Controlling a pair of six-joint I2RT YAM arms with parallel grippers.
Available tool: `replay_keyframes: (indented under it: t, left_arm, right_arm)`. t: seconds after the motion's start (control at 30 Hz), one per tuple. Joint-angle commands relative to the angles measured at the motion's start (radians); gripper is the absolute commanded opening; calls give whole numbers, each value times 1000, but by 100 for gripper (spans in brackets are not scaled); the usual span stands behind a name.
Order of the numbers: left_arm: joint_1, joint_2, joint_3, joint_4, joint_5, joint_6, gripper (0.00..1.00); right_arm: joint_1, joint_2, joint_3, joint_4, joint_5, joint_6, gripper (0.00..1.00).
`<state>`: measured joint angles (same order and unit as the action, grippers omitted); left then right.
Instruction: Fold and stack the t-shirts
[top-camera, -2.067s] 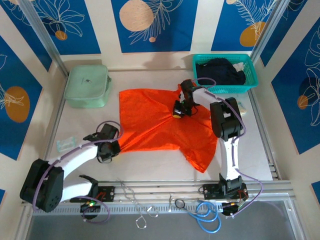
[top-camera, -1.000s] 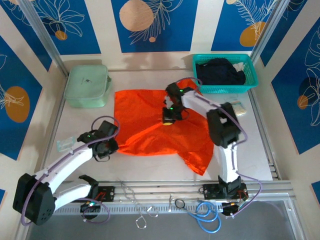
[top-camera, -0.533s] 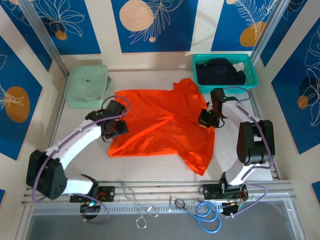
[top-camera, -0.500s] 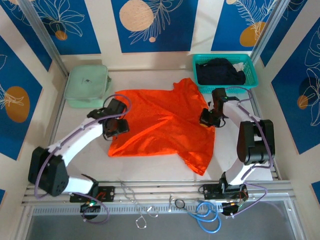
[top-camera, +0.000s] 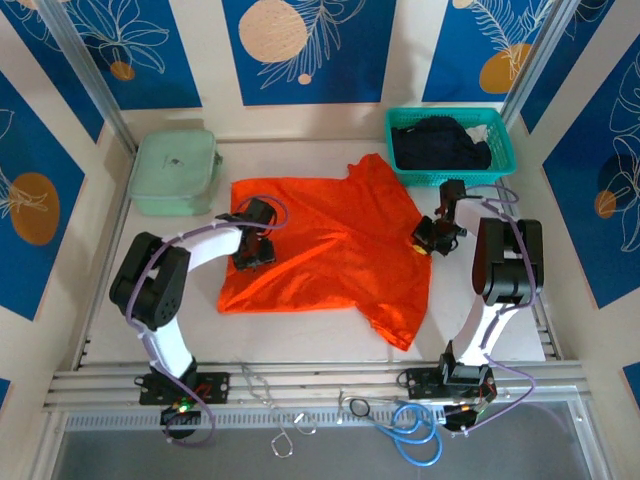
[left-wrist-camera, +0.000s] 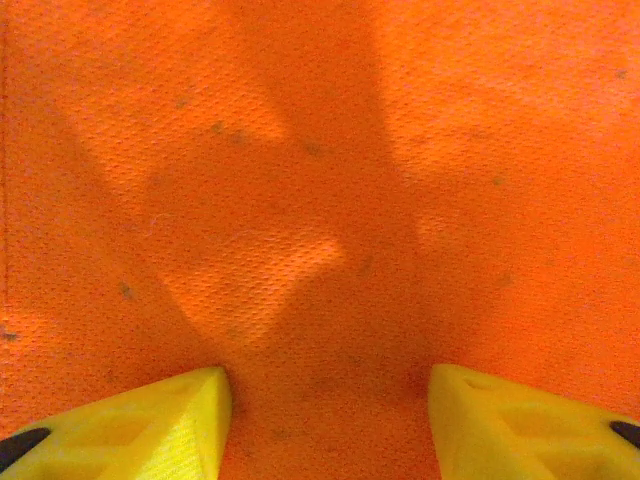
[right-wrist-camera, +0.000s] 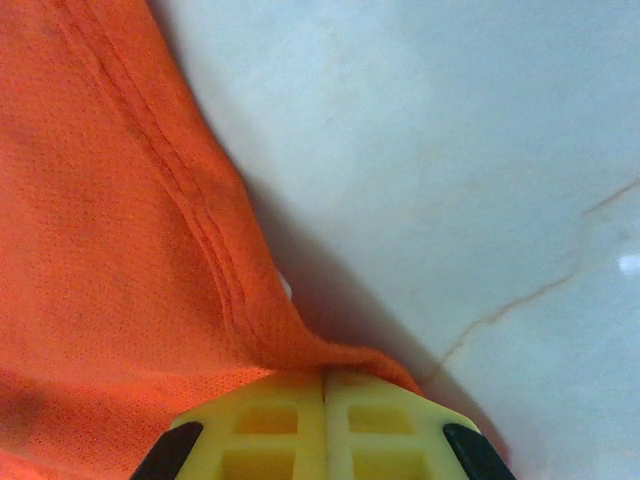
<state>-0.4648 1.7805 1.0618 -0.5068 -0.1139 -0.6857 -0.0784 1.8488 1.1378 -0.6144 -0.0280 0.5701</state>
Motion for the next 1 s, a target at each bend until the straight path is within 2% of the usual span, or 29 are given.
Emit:
replay_keyframes:
  t: [0.0, 0.23, 0.43, 0.67, 0.77, 0.87, 0.97]
  left_arm:
    - [6, -7, -73, 3, 16, 25, 56]
    - [5, -78, -200, 22, 34, 13, 55]
    - [6, -124, -221, -17, -18, 21, 55]
    - [6, -207, -24, -157, -119, 92, 58]
    - [13, -158, 119, -211, -148, 143, 59]
    - [18, -73, 254, -265, -121, 174, 56]
    - [5, -76, 269, -273, -53, 166, 53]
  right_arm:
    - [-34, 15, -2, -45, 54, 14, 0]
    - [-45, -33, -64, -51, 37, 3, 0]
    - [-1, -68, -46, -93, 23, -48, 0]
    - [83, -212, 51, -177, 19, -115, 0]
    - [134, -219, 111, -177, -15, -168, 0]
    - [189, -162, 188, -222, -25, -226, 0]
    - [250, -146, 210, -310, 38, -234, 0]
